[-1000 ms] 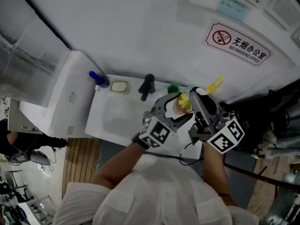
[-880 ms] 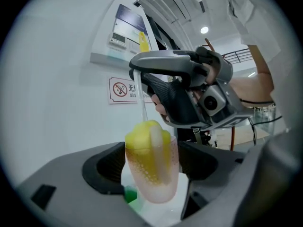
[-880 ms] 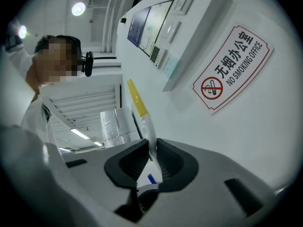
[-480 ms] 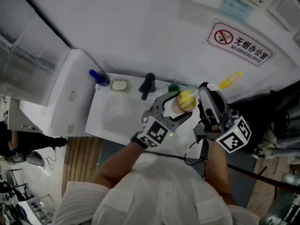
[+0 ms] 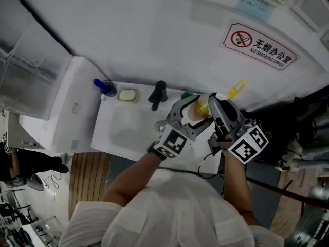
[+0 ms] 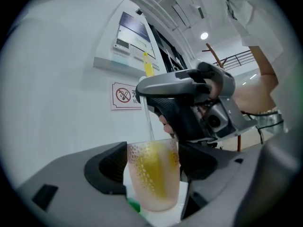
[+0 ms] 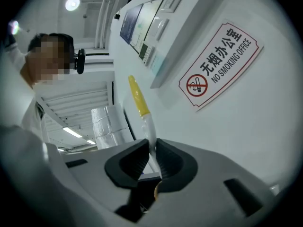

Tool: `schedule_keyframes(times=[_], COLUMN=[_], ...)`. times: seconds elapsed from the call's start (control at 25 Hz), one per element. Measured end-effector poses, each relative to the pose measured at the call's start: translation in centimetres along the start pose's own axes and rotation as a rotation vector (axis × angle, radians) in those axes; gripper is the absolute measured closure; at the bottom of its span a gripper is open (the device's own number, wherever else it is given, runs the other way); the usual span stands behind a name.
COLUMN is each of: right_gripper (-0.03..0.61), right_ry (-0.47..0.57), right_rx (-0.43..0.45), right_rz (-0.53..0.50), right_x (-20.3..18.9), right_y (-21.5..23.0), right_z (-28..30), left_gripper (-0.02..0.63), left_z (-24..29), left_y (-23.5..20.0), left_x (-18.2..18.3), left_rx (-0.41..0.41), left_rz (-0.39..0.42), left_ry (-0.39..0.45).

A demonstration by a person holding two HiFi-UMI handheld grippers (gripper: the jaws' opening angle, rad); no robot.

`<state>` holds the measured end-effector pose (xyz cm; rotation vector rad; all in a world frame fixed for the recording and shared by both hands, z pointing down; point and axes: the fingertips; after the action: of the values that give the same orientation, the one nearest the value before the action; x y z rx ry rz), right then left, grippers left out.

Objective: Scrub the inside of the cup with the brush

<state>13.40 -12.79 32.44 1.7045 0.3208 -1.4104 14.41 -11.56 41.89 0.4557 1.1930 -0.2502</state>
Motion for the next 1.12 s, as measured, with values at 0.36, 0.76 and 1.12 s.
schedule_keyframes(times=[0.36, 0.76, 1.12], right_gripper=[0.532, 0.533, 0.533], right_ry=[-0.034, -0.098, -0.167], right_rx=[-0.051, -0.071, -0.084], right_rz=[-0.132, -0.185, -0.227], right_x=[0.4, -2.0, -3.8], right_y=[2.7, 7.1, 9.6], right_z=[0.5, 2.0, 3.6], left_gripper=[0.284, 0.284, 0.284], left_z=[4.8, 9.9, 12.7], left_y=[-0.5, -0.7, -1.1], left_x=[-0.4, -4.0, -6.9], left_rx=[0.010, -0.003, -0.021], left_rz=[0.025, 0.024, -0.011], left_ry=[0.028, -0.072, -0.123])
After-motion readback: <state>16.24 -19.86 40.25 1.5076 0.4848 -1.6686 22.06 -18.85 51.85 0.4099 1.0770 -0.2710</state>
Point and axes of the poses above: the fingertips, and each gripper's own axes: z forward along the fingers, y to its right, x out of its top, and after that the axes turned 12 degrees about -y, right-handed
